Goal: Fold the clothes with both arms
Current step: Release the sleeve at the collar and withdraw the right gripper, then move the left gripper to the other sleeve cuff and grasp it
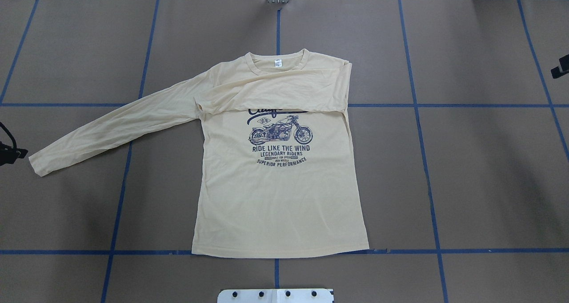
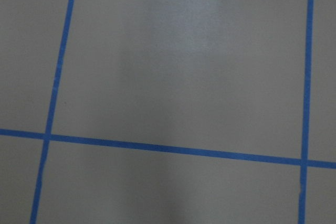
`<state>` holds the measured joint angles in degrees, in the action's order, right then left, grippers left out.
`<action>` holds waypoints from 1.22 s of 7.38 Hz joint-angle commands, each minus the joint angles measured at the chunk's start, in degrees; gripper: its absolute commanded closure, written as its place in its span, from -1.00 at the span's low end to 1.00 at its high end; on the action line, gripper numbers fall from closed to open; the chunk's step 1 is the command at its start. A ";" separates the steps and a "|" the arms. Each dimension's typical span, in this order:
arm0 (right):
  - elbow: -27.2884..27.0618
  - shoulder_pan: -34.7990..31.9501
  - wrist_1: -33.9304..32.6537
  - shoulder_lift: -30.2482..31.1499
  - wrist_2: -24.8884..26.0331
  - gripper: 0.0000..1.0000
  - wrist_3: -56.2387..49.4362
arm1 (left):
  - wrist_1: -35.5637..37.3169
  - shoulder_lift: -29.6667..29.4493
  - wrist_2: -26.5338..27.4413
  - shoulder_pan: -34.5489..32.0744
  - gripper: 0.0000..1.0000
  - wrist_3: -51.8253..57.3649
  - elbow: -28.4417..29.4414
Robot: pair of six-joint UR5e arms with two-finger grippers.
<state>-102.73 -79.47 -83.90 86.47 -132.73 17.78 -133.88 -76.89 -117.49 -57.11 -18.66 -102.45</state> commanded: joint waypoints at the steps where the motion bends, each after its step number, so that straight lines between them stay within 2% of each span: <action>1: -0.10 -0.42 0.58 0.99 -0.17 -0.99 -0.46 | -6.46 -0.36 1.47 2.43 -0.87 -1.72 4.88; 3: -0.10 -0.42 0.58 0.99 -0.08 -0.99 -0.38 | -6.48 -0.36 2.18 5.68 -0.70 -1.82 5.33; 5: -0.19 -0.42 0.58 1.07 -0.08 -0.99 -0.20 | -6.39 -0.45 2.18 7.70 -0.65 -1.91 6.29; 7: -0.19 -0.42 0.58 1.07 -0.08 -0.99 -0.11 | -6.39 -2.55 2.26 8.41 -0.50 -1.91 8.74; 8: -0.27 -0.42 0.58 1.16 -0.08 -0.99 -0.03 | -6.30 -3.17 2.26 8.50 -0.39 -1.82 9.19; 9: -0.45 -0.42 0.58 1.16 -0.16 -0.99 0.06 | -6.30 -3.18 2.26 8.50 -0.18 -1.82 9.20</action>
<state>-103.03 -79.89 -83.32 87.59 -132.82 17.74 -140.22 -79.66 -115.23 -48.71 -20.51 -93.65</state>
